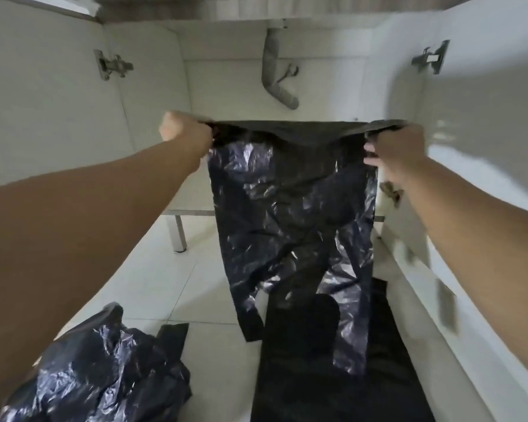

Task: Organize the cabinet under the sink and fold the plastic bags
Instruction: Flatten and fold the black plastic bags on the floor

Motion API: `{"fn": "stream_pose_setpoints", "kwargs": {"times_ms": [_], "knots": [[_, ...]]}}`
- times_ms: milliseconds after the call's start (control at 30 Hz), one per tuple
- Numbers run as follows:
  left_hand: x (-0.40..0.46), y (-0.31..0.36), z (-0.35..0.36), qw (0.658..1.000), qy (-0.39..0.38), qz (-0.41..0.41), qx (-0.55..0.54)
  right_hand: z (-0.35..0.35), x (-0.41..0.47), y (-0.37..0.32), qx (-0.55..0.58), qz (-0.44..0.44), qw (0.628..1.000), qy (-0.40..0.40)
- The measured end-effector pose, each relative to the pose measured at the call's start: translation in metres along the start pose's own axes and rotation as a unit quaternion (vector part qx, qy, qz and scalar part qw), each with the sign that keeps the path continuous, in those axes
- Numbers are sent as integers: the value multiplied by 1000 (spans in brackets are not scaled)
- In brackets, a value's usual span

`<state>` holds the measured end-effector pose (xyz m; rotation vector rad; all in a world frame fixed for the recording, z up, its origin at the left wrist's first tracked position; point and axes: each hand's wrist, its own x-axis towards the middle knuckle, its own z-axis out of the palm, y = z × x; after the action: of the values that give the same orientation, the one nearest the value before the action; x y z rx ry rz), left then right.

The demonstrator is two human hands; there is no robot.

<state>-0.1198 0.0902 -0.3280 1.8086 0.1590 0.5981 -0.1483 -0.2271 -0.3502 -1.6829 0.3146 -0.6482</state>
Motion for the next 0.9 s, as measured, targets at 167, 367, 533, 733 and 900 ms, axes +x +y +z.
{"fn": "stream_pose_setpoints", "kwargs": {"times_ms": [167,367,533,733,900], "knots": [[-37,17,31,987,1,153,-52,-42,-2,-9,107,-88,989,58],[-88,-54,42,973,-41,224,-37,-85,-38,37,133,-95,984,75],[-144,-142,37,978,-116,168,28,-109,-68,102,89,10,994,60],[-200,-212,20,960,-221,152,80,-145,-111,186,20,136,988,-68],[-235,-273,18,880,-378,116,263,-165,-157,245,-263,189,922,-211]]}}
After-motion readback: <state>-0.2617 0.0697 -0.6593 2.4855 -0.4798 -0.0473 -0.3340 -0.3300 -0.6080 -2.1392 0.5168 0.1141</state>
